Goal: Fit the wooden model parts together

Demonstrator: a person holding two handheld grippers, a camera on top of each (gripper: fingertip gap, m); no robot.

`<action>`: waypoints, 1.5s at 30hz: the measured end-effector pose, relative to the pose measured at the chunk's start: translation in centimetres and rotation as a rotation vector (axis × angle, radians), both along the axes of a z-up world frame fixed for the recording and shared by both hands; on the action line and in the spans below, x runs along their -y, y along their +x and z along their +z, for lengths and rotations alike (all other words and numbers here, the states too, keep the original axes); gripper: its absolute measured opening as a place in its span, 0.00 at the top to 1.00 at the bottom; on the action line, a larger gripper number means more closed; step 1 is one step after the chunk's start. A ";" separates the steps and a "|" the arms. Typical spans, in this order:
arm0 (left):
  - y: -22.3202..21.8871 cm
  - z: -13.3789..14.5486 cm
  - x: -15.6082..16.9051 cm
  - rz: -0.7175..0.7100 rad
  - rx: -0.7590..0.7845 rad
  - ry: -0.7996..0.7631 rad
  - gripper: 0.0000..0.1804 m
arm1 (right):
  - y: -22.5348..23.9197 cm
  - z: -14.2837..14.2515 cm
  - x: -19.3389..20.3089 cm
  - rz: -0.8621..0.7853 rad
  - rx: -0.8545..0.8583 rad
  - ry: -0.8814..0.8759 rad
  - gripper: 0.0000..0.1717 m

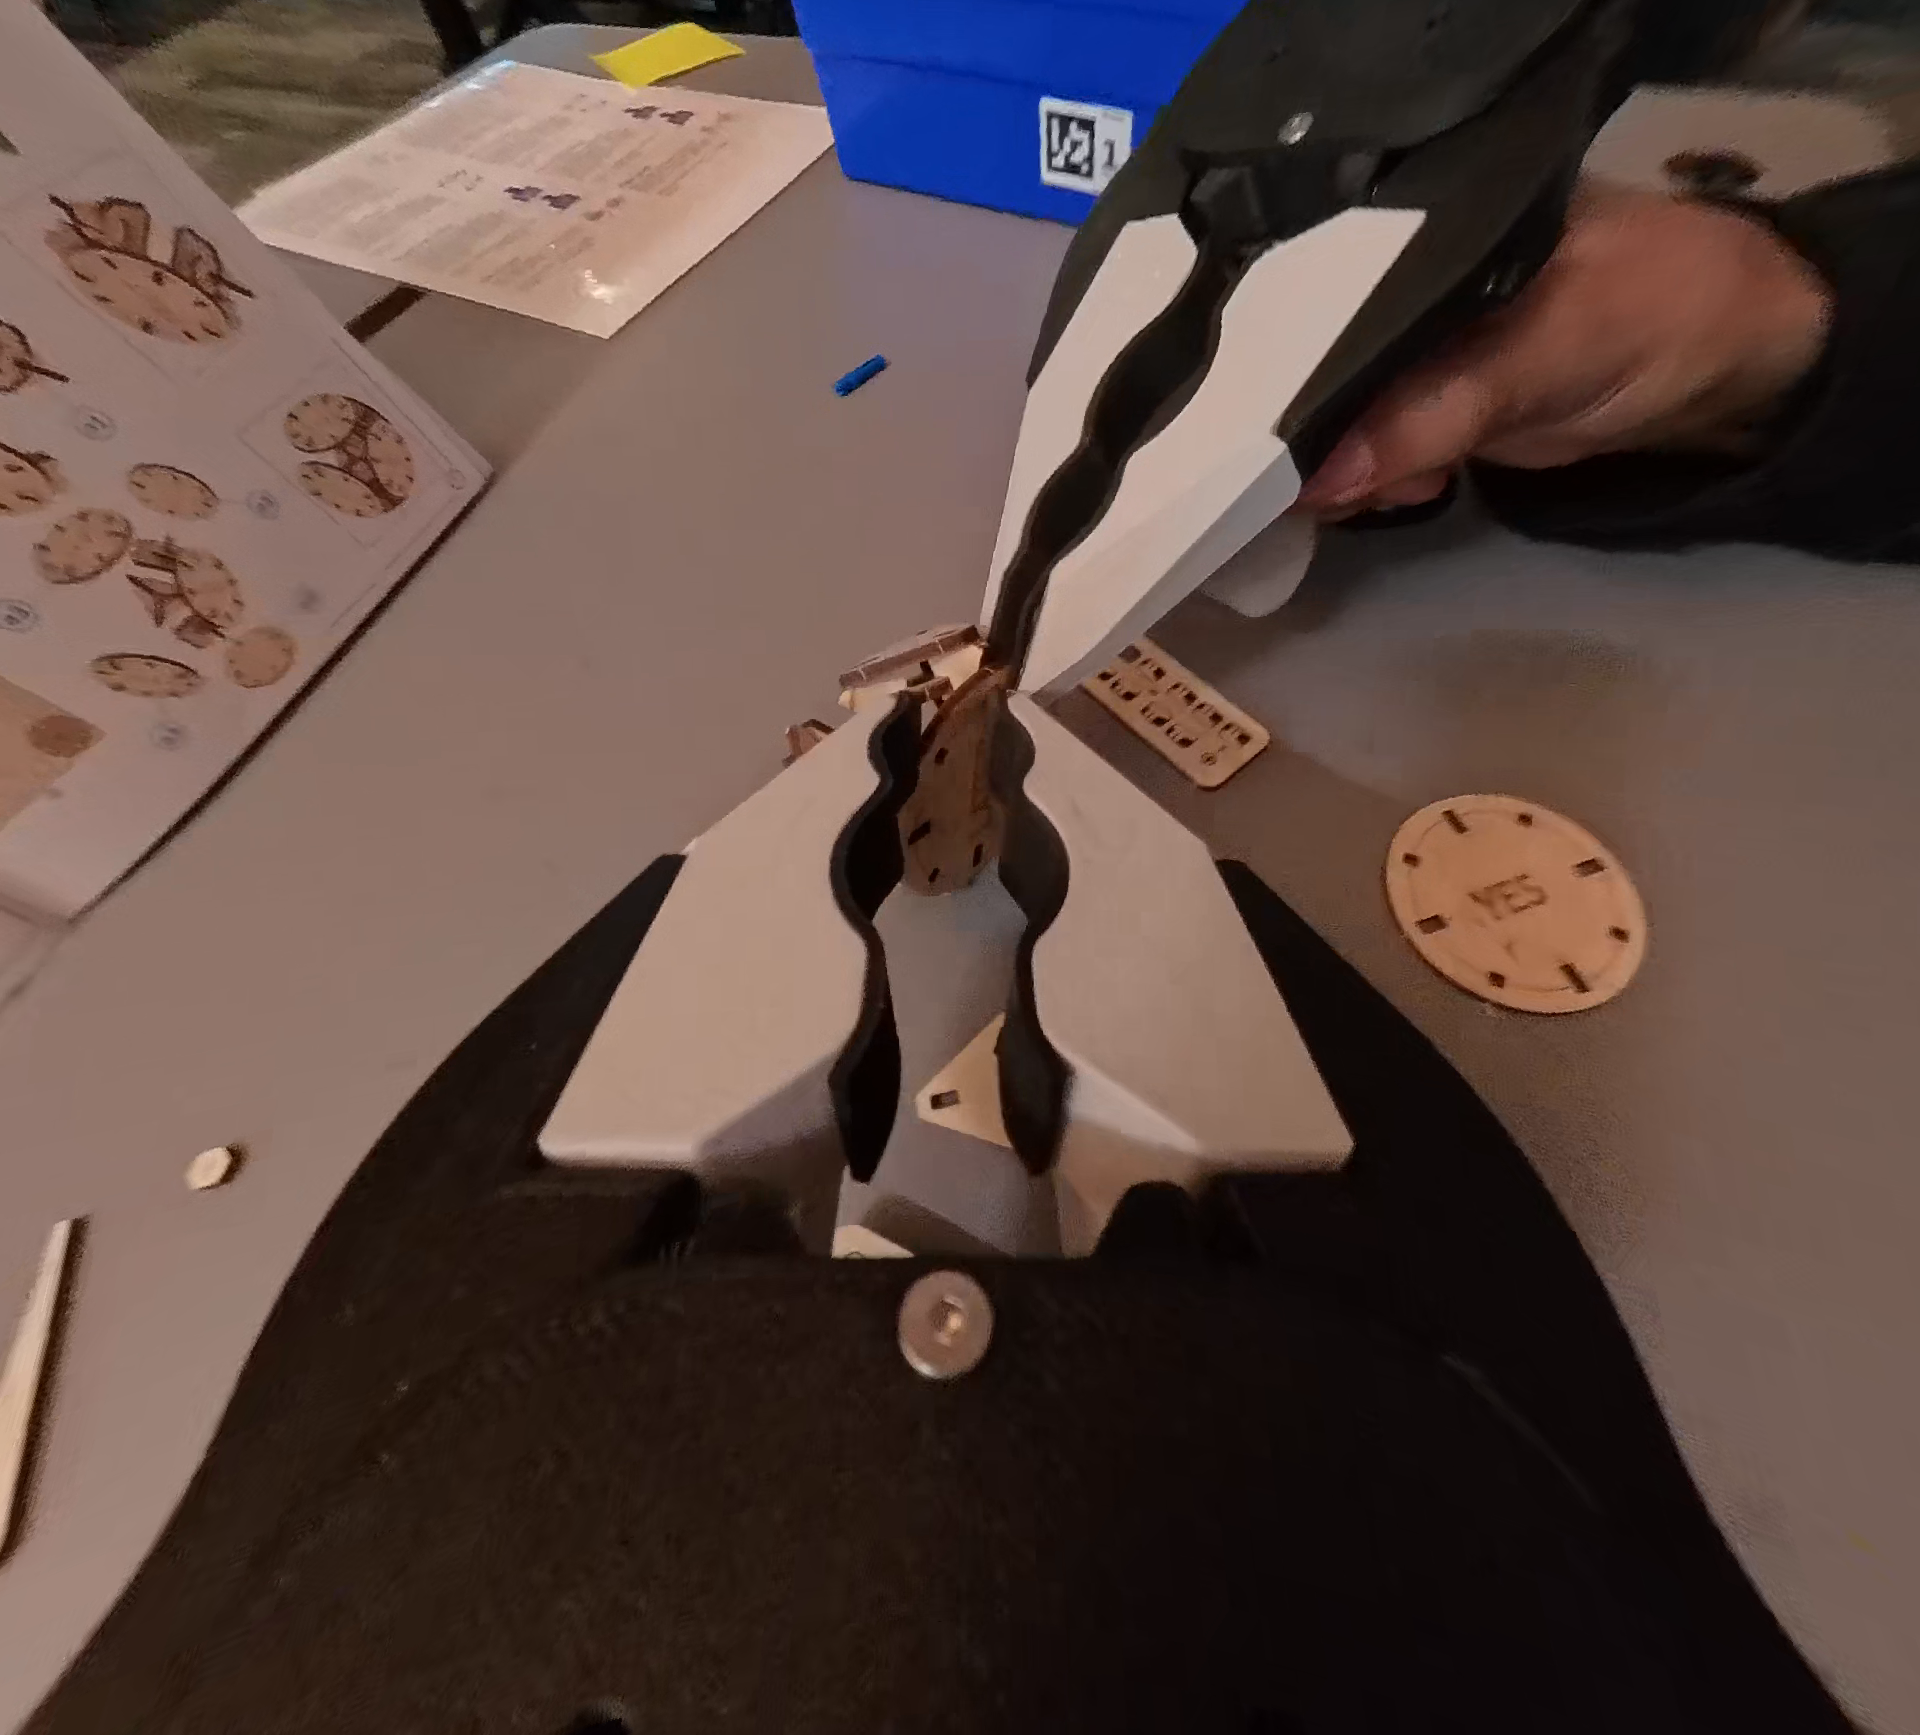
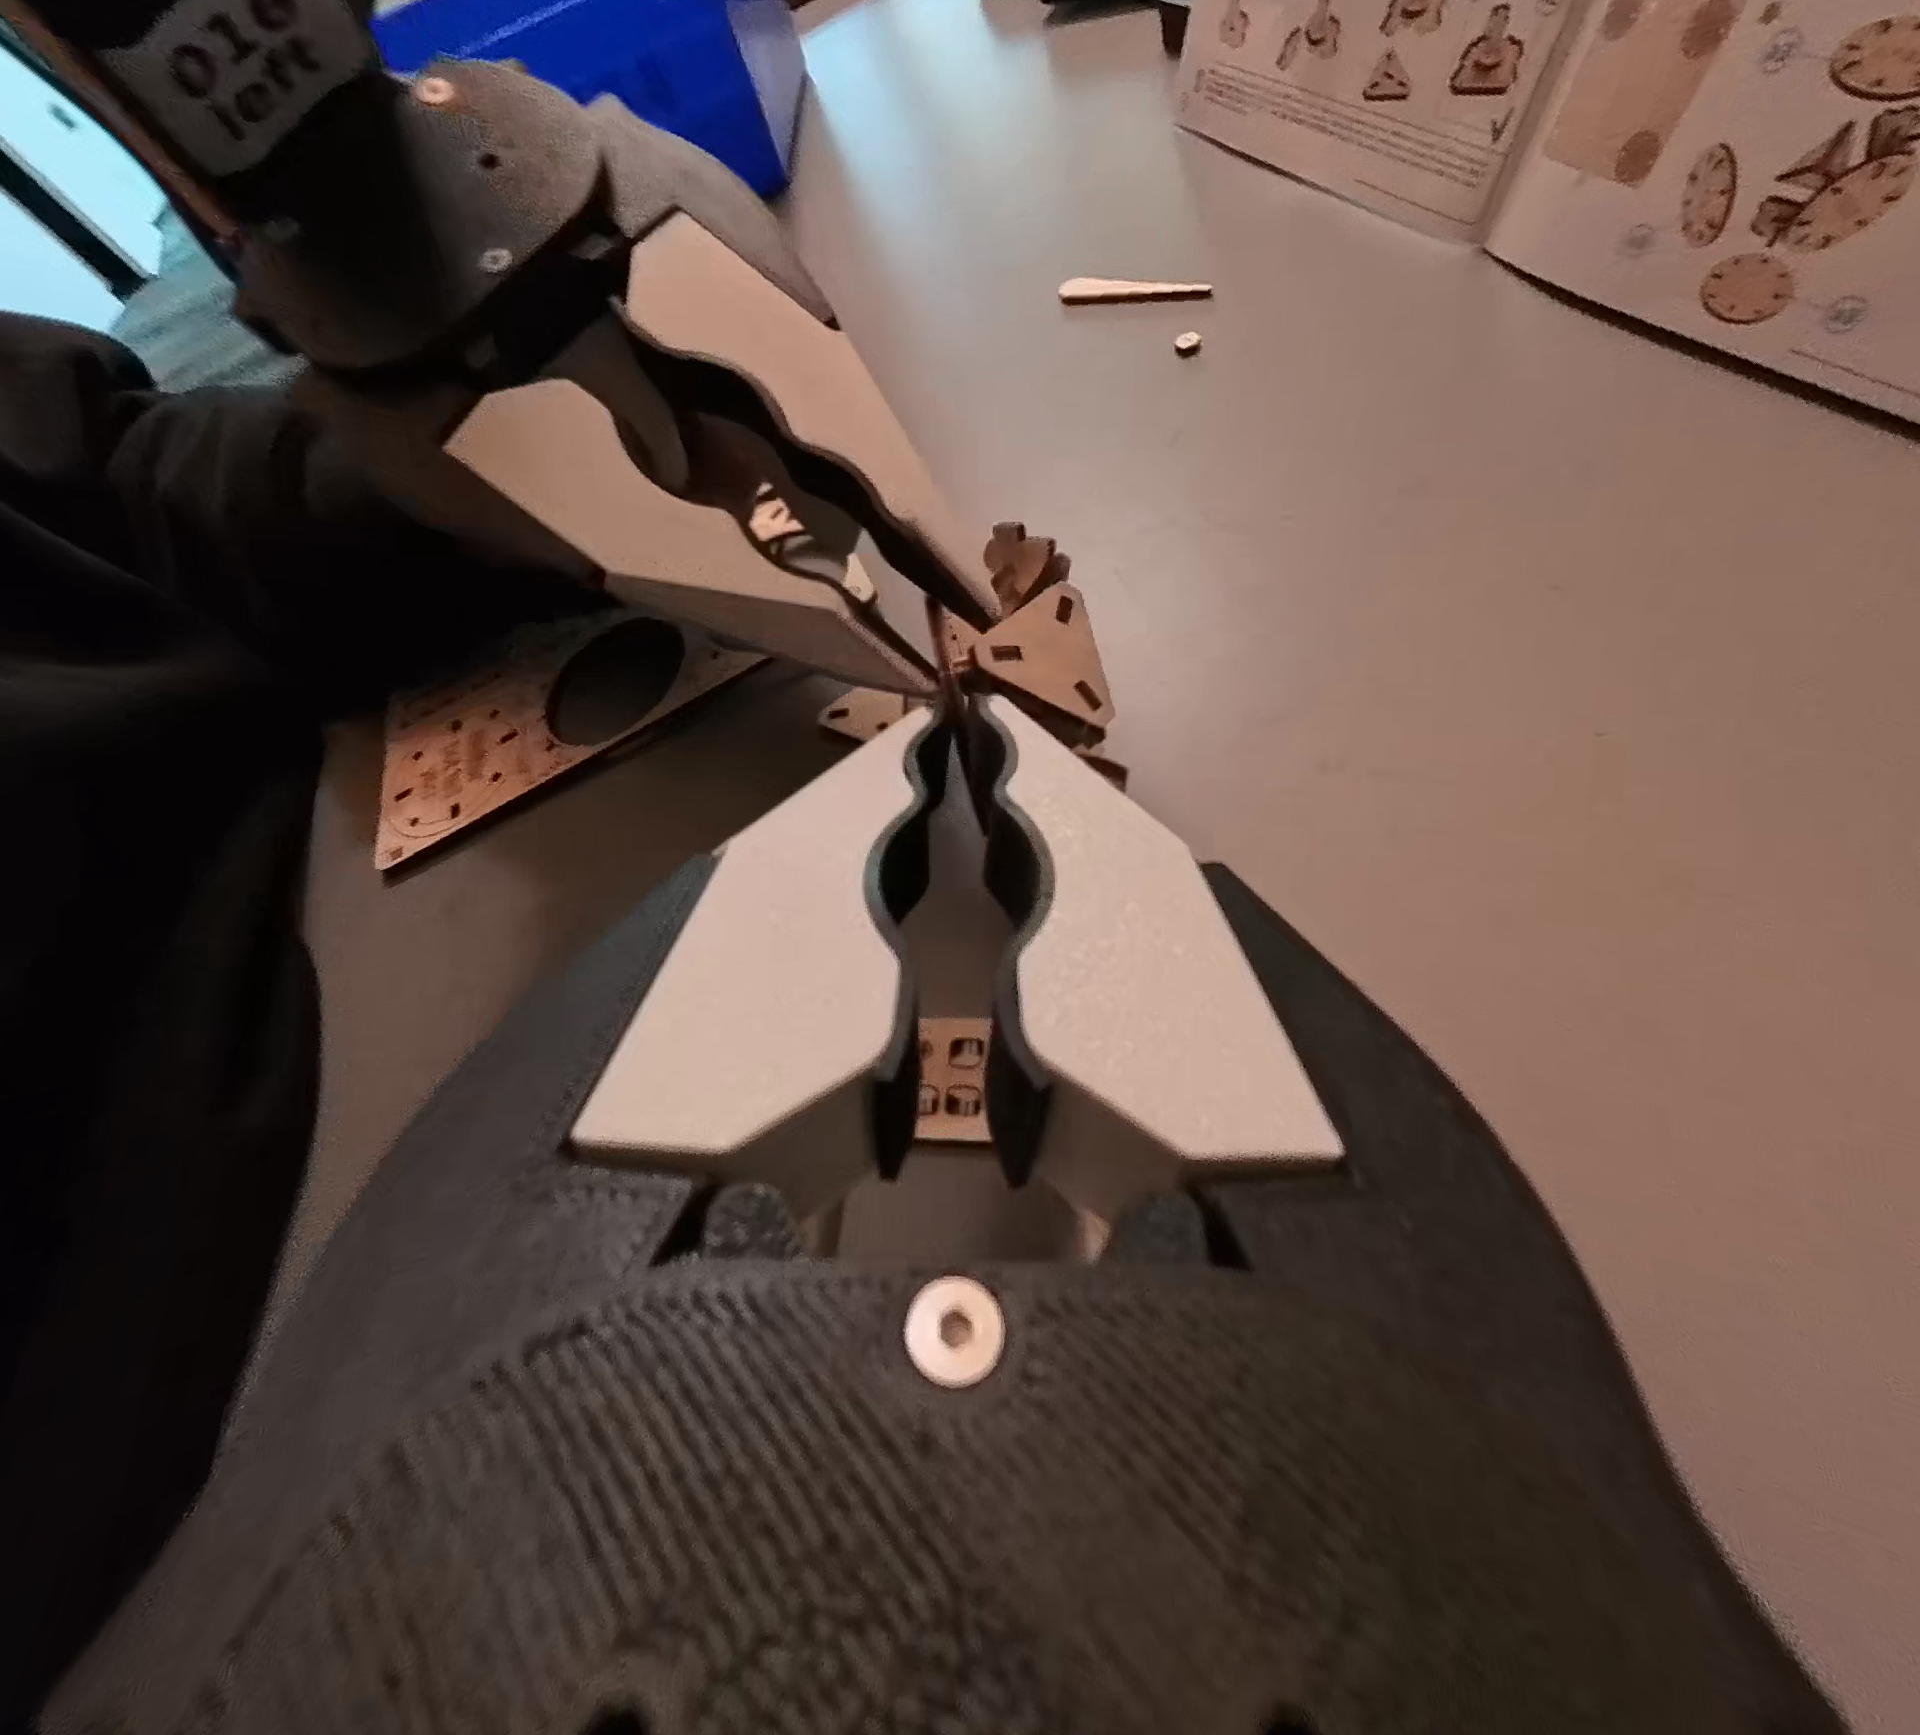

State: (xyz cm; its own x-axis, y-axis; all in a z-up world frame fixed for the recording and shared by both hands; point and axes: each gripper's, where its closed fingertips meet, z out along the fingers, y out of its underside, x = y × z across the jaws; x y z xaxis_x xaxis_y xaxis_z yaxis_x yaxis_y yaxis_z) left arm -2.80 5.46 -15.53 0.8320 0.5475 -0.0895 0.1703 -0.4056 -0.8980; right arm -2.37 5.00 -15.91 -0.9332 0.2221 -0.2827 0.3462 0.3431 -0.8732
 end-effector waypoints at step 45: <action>0.7 1.8 -0.8 -0.113 0.424 0.519 0.97 | -0.7 2.8 -0.9 0.056 0.089 -0.264 0.99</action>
State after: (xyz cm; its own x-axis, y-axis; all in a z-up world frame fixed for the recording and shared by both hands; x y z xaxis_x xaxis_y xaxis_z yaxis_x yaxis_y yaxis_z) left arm -2.06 6.23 -13.69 0.7922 0.3387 0.5077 0.5322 0.0238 -0.8463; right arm -3.09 5.85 -13.12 -0.9106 0.0788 -0.4058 0.4129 0.1281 -0.9017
